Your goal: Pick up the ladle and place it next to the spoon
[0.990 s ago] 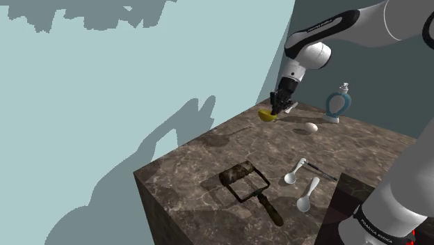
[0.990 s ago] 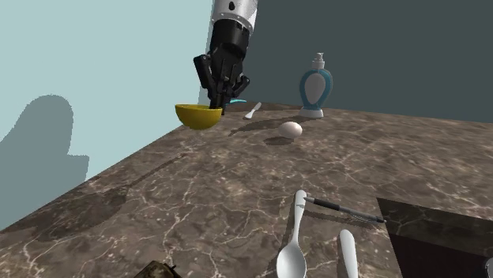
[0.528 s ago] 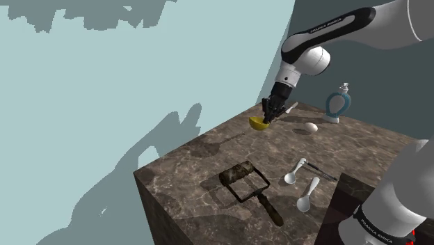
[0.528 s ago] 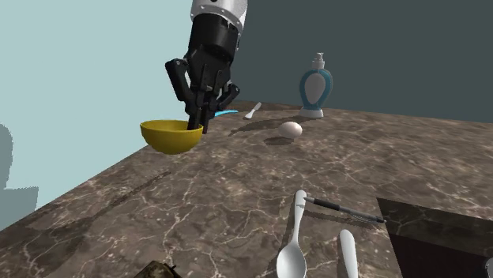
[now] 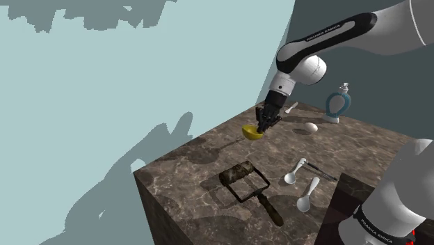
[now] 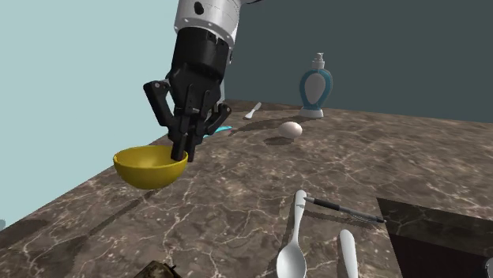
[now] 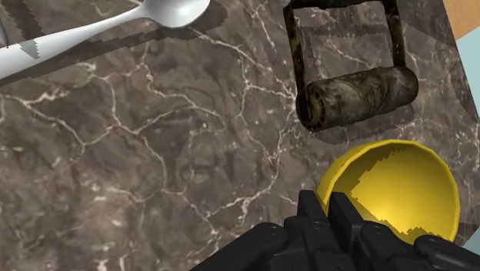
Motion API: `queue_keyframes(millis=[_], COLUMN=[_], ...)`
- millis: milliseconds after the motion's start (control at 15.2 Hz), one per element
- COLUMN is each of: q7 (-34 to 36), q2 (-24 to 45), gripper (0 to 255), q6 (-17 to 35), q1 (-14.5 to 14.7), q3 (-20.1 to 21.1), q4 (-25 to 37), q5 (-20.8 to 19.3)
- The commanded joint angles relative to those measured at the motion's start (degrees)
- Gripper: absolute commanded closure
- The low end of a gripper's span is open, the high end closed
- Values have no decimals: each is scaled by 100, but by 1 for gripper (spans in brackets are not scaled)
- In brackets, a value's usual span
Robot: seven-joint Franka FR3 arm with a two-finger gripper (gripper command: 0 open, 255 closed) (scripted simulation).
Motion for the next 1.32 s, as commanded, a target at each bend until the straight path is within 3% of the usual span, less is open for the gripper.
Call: queue_keyframes(millis=[0, 990, 1254], q7=[-93, -915, -961], q2=[100, 930, 978], gripper=[255, 255, 255], q6=[127, 1046, 1088], q1=[12, 111, 115], q3=[-5, -9, -7], q4=[-52, -389, -398], q5=[60, 673, 711])
